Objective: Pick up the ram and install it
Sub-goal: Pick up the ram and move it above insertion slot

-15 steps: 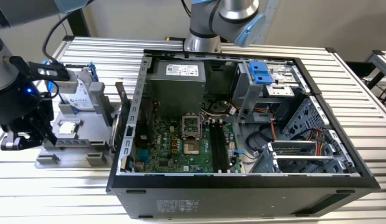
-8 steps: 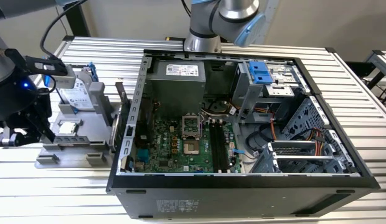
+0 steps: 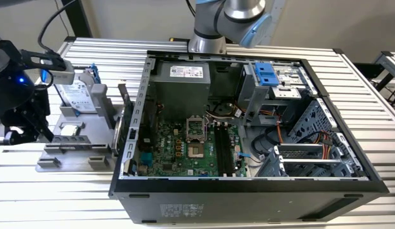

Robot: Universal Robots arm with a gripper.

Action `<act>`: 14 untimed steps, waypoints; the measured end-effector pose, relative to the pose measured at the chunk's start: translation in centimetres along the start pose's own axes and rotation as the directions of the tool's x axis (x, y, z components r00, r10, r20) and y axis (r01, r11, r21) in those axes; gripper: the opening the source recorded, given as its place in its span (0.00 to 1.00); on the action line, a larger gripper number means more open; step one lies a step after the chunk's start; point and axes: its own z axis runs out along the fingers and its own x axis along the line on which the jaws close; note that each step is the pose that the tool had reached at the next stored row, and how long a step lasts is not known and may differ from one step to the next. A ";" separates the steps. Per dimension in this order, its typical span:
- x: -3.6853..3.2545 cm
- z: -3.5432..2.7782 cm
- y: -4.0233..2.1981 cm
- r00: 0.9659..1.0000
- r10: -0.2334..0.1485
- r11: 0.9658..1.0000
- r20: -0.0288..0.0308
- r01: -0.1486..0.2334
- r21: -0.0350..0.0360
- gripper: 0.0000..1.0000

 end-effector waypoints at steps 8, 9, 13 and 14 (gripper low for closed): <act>-0.04 -1.10 0.00 1.000 0.000 1.000 0.000 0.000 0.000 0.00; -0.05 -1.23 0.00 1.000 0.000 1.000 0.000 0.000 0.000 0.00; -0.07 -1.76 0.00 1.000 0.000 1.000 0.000 0.000 0.000 0.00; -0.07 -1.90 0.00 1.000 0.000 1.000 0.000 0.000 0.000 0.00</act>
